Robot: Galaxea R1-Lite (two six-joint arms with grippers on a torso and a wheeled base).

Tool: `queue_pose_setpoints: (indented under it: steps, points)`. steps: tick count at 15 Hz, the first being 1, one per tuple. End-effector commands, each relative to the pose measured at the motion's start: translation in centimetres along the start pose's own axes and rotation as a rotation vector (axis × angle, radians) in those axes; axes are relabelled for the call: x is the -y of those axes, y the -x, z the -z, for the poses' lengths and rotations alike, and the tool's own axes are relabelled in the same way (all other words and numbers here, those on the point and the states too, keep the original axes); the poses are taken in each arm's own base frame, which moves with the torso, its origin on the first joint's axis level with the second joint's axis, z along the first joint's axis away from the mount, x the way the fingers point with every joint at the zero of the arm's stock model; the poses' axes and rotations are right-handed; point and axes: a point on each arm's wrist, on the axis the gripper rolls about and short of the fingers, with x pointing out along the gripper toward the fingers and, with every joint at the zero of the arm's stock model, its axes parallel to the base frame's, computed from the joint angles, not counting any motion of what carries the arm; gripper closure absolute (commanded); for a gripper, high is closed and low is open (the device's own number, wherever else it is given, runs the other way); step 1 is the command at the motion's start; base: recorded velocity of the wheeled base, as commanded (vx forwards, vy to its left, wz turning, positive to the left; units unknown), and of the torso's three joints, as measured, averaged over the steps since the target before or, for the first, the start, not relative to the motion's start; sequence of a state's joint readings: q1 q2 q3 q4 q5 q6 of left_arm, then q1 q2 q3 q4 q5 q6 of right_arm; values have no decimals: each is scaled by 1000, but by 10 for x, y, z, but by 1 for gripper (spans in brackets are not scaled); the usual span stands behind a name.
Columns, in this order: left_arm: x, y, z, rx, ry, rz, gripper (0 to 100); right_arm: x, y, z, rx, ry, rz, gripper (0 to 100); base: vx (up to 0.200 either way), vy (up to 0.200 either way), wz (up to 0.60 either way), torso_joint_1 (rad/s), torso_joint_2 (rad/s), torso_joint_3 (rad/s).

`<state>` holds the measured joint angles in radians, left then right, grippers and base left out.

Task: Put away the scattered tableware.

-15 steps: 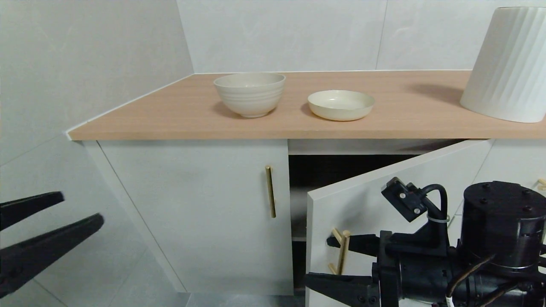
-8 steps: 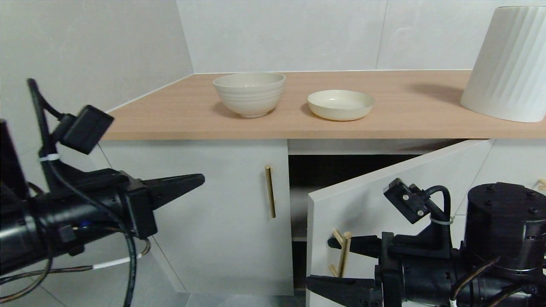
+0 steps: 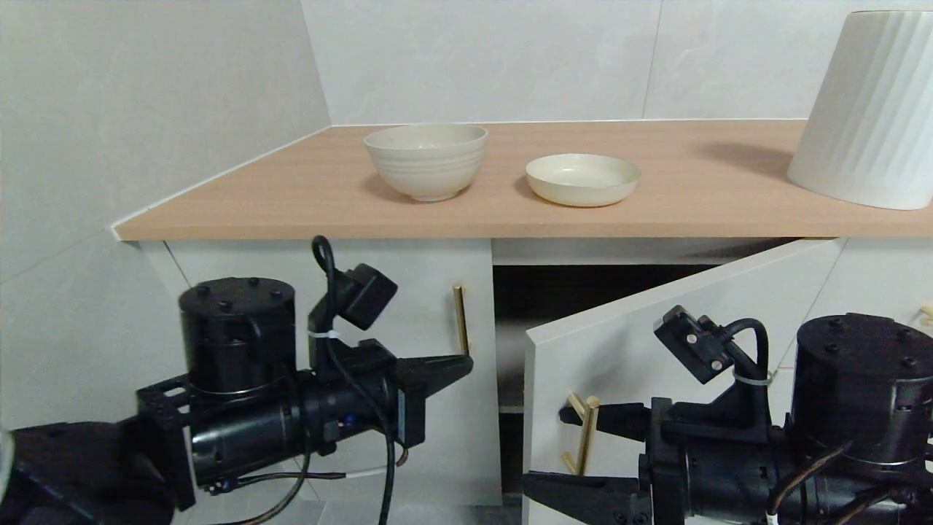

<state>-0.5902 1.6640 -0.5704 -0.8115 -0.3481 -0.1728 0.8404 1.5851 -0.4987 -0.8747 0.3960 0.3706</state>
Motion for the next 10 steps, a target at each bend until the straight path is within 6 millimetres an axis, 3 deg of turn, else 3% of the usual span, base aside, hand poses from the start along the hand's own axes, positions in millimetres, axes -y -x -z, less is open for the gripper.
queue_pose_setpoints:
  steps: [1, 6, 10]
  points:
    - [2, -40, 26, -66, 0, 53, 100, 1, -2, 2, -11, -5, 4, 0, 0, 0, 0, 0, 0, 0]
    - [18, -64, 29, -33, -15, 137, 100, 1, -2, 2, -8, -5, 6, 0, 0, 0, 0, 0, 0, 0]
    - [29, -69, 31, -24, -27, 188, 100, 2, 0, 0, 1, -5, 14, 0, 0, 0, 0, 0, 0, 0]
